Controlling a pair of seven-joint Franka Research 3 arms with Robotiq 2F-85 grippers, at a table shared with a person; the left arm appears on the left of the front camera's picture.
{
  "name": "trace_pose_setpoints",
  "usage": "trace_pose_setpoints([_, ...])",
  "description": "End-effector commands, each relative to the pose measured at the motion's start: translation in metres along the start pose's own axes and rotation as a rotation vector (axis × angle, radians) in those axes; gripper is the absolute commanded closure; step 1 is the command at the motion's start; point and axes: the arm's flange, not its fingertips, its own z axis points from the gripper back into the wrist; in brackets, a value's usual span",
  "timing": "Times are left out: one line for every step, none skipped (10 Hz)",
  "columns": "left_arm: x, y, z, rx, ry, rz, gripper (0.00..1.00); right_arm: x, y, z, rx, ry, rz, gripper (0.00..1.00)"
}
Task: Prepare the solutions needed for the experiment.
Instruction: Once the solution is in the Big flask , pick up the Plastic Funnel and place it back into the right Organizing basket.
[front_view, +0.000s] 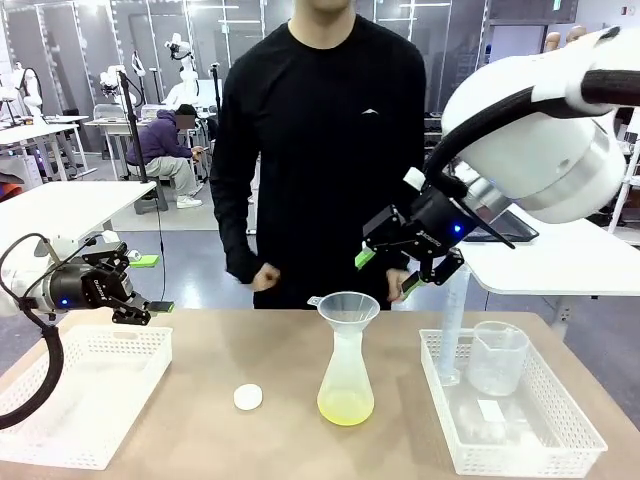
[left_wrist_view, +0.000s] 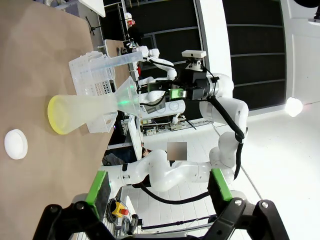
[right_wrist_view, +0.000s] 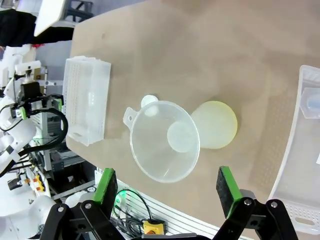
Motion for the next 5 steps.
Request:
trace_pose_setpoints([-0.0014, -0.0018, -0.0001, -0.011, 0.004, -0.004, 0.00, 0.0063, 0.0110, -0.0017, -0.055, 0.032, -0.041, 0.00])
trace_pose_setpoints([-0.0014, -0.0018, -0.0001, -0.011, 0.004, -0.004, 0.00, 0.0074, 0.0109, -0.0029, -0.057, 0.042, -0.054, 0.00])
trace_pose_setpoints([-0.0014, -0.0018, -0.0001, -0.011, 0.004, -0.004, 0.00, 0.0076, 0.0103, -0.0039, -0.058, 0.049, -0.065, 0.00])
trace_pose_setpoints([-0.0014, -0.0018, -0.0001, -0.011, 0.004, -0.004, 0.00, 0.0076, 0.0085, -0.0057, -0.067, 0.056, -0.069, 0.00])
trace_pose_setpoints([-0.0014, -0.0018, -0.0001, -0.011, 0.004, -0.004, 0.00, 0.0082, 0.0063, -0.0091, -0.066, 0.059, -0.069, 0.00])
